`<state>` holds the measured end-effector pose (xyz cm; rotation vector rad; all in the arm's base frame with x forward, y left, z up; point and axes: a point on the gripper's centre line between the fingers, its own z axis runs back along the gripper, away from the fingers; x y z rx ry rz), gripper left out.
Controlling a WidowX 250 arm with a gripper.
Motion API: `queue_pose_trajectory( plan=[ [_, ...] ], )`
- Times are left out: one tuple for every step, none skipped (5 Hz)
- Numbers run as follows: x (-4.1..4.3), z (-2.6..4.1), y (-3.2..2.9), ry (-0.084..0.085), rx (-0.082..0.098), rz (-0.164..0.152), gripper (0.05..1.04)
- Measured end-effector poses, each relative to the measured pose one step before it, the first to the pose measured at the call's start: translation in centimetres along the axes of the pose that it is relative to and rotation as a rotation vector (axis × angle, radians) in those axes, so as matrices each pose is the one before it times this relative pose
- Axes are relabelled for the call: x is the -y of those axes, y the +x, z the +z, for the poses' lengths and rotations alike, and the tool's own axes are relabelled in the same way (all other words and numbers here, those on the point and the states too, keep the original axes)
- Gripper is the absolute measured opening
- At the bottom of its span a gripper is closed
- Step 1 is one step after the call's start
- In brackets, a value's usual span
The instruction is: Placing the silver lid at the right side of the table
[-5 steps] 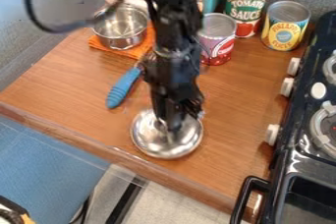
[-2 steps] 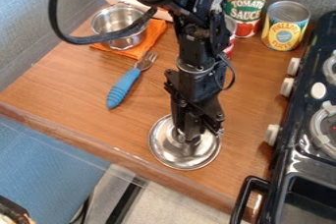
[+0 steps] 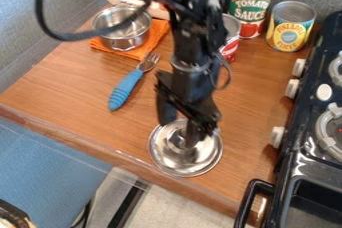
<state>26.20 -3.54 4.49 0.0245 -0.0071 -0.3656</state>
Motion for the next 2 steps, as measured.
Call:
queue_pose_trajectory(
  plan=[
    [-1.285,1.894,-0.458,0.0276,0.0393,0.1126,1.012],
    [-0.682,1.977,-1.291,-0.0125,0.0319,0.1056,1.008]
  ],
)
